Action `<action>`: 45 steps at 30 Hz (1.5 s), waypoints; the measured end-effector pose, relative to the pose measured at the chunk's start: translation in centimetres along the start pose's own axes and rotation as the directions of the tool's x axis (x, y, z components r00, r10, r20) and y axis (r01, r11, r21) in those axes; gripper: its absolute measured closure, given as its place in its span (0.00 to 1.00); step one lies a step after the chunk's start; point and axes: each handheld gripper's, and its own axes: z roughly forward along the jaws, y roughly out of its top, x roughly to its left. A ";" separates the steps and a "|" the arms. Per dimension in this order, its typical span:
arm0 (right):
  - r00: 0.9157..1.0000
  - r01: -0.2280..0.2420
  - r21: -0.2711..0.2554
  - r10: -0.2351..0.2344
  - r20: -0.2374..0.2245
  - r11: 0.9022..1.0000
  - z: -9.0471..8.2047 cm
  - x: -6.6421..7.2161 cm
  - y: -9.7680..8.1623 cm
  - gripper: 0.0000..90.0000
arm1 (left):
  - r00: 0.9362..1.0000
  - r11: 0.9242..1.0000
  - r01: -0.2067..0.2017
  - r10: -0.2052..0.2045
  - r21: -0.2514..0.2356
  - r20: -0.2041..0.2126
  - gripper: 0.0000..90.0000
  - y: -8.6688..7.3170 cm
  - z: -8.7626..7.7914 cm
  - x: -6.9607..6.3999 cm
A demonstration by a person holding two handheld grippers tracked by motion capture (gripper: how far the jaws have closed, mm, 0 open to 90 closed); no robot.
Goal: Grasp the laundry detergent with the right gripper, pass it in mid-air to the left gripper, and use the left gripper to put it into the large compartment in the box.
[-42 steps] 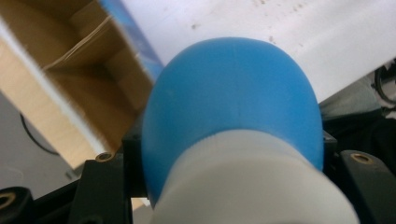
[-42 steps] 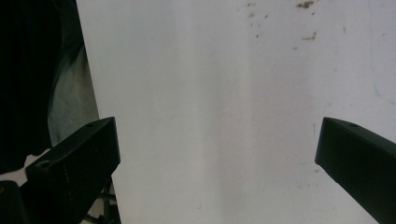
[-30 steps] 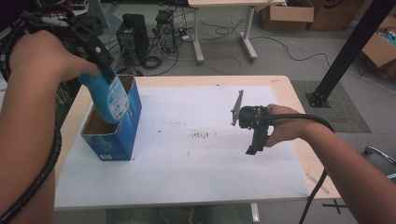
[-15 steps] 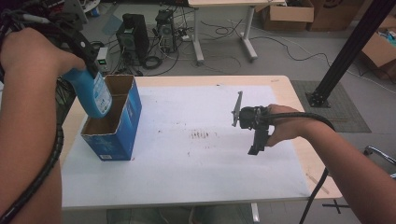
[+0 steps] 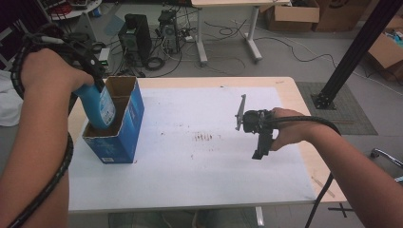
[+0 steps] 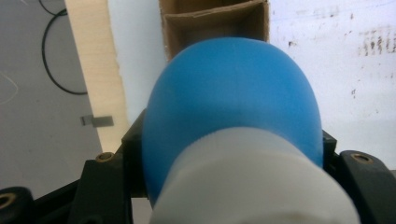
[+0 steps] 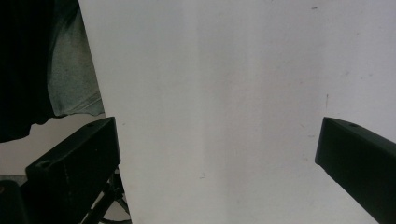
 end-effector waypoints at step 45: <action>0.999 -0.015 0.007 0.015 -0.032 1.000 0.6 -0.3 0.0 0.00 | 0.999 0.996 -0.014 0.011 0.088 0.033 0.44 0.9 13.0 -0.8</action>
